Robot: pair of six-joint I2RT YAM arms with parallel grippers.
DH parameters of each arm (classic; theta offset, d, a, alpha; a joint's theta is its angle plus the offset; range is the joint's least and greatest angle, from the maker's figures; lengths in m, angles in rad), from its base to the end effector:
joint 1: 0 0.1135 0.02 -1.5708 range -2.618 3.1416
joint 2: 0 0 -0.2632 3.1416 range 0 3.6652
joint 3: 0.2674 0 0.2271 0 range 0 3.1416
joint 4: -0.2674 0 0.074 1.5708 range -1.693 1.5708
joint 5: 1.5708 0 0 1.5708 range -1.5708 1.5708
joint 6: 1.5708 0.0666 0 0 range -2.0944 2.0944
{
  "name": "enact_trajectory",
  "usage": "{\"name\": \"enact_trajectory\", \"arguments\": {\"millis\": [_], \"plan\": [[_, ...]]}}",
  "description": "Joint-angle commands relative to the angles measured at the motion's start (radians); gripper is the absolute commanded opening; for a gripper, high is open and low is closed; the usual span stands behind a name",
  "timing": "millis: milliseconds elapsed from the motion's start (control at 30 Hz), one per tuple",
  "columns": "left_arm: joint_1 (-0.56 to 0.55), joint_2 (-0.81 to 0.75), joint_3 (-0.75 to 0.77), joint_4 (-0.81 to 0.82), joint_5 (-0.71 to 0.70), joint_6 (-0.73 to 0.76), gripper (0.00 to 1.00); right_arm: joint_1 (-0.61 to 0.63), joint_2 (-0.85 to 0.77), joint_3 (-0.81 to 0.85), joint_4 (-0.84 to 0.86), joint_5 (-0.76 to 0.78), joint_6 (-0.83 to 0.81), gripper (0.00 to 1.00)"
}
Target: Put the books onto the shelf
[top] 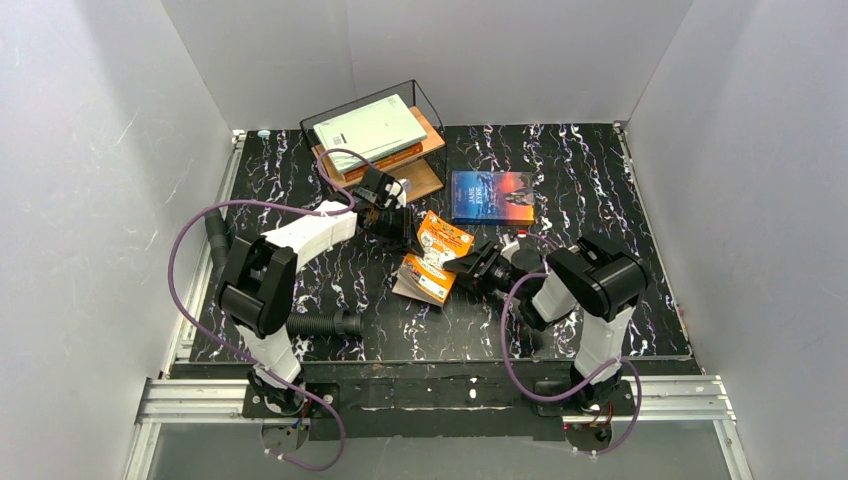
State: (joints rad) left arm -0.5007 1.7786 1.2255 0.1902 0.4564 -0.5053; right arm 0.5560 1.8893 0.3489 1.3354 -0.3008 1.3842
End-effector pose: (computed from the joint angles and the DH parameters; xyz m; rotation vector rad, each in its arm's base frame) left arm 0.3520 -0.2261 0.2595 0.3211 2.0338 -1.0899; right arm 0.2476 0.1771 0.1183 0.6025 2.0083 1.5747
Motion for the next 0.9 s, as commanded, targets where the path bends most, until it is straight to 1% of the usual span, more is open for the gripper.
{"name": "enact_trajectory", "arguments": {"millis": [0, 100, 167, 233, 300, 433, 600, 667, 733, 800, 833, 867], "plan": [[-0.036, 0.0, 0.01, -0.135, 0.131, 0.04, 0.0, 0.012, -0.137, 0.036, 0.271, -0.027, -0.023, 0.54], [-0.036, 0.008, 0.029, -0.181, 0.112, 0.078, 0.0, 0.012, -0.187, 0.04, 0.271, -0.046, -0.03, 0.51], [-0.036, 0.019, 0.044, -0.227, 0.112, 0.1, 0.0, 0.012, -0.209, 0.05, 0.27, -0.067, -0.031, 0.5], [-0.036, 0.017, 0.044, -0.235, 0.117, 0.1, 0.0, 0.011, -0.226, 0.059, 0.263, -0.073, -0.029, 0.5], [-0.036, 0.003, 0.039, -0.226, 0.116, 0.112, 0.0, 0.011, -0.221, 0.064, 0.264, -0.076, -0.034, 0.5], [-0.036, -0.022, 0.044, -0.217, 0.159, 0.127, 0.0, 0.012, -0.186, 0.091, 0.252, -0.093, -0.043, 0.54], [-0.035, -0.032, 0.083, -0.278, 0.185, 0.178, 0.0, 0.012, -0.137, 0.119, 0.271, -0.117, -0.036, 0.53], [-0.033, -0.034, 0.094, -0.3, 0.191, 0.195, 0.0, 0.012, -0.133, 0.123, 0.271, -0.122, -0.035, 0.47], [-0.033, -0.039, 0.094, -0.304, 0.197, 0.201, 0.0, 0.012, -0.136, 0.125, 0.271, -0.128, -0.038, 0.37], [-0.033, -0.046, 0.094, -0.301, 0.202, 0.205, 0.0, 0.012, -0.14, 0.124, 0.271, -0.127, -0.038, 0.21], [-0.033, -0.048, 0.096, -0.302, 0.204, 0.209, 0.0, 0.009, -0.143, 0.121, 0.271, -0.125, -0.034, 0.08], [-0.033, -0.051, 0.1, -0.306, 0.205, 0.213, 0.0, 0.007, -0.146, 0.116, 0.269, -0.119, -0.027, 0.01]]}}
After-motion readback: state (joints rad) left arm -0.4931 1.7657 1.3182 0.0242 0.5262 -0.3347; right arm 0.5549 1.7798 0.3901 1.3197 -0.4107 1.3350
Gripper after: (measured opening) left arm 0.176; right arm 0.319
